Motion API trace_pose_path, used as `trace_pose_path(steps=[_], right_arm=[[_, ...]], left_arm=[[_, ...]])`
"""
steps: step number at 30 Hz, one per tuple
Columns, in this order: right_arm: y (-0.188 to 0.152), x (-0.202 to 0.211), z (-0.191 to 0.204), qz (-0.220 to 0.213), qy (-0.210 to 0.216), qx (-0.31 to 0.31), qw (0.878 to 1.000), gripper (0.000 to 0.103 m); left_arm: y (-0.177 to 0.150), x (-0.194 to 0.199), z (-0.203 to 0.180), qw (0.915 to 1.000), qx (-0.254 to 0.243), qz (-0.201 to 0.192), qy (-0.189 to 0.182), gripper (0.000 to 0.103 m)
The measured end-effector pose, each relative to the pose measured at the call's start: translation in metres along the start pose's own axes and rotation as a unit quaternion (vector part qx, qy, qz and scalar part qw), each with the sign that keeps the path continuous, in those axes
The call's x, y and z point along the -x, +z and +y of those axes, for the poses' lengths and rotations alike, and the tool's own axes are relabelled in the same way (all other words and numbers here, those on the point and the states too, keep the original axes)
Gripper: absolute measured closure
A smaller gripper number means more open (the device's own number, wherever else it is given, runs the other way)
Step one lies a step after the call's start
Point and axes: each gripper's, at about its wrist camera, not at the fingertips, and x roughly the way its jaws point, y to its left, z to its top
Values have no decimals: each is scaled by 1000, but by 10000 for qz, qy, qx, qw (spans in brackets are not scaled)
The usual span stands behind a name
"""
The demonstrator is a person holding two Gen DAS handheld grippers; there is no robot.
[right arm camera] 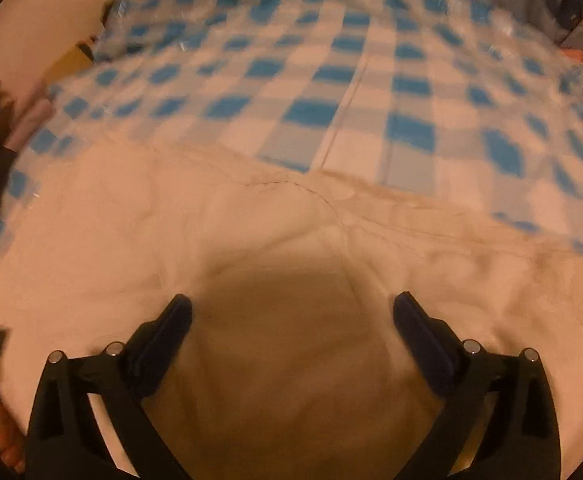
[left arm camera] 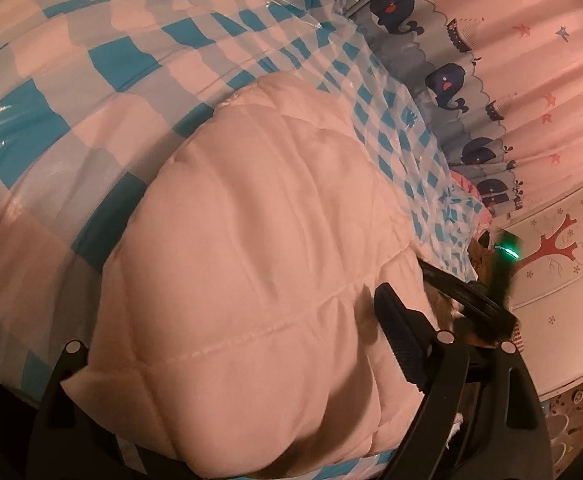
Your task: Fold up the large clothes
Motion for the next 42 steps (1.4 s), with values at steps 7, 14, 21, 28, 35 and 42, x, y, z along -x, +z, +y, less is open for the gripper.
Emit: trace_pose_path(steps=[7,14,21,28,35,42], right_arm=[[-81,36,17,-289,-584,731,9952,6],[-89,88,27,-1215,-238,534,9909,6],[-113,54,39,-569,-387,686,9953,6],[-111,57,37,-660,-927,836,9900,6],[-66,87,26,-1279,-556,392,9895,6],[-6,-31,2,339,-853,325,9952,6]], left_arm=[[-3,-8,4,9994,248,-137,-200,37],[-4,3,2,9992,190,-217,-272,59],[-8,2,3,9989,225,-329,-252,60],[-10,3,3,9984,250,-436,-261,60],[-15,13,-11,9977,-25,-668,-90,61],[-16,18,-21,9965,-219,-808,-33,61]])
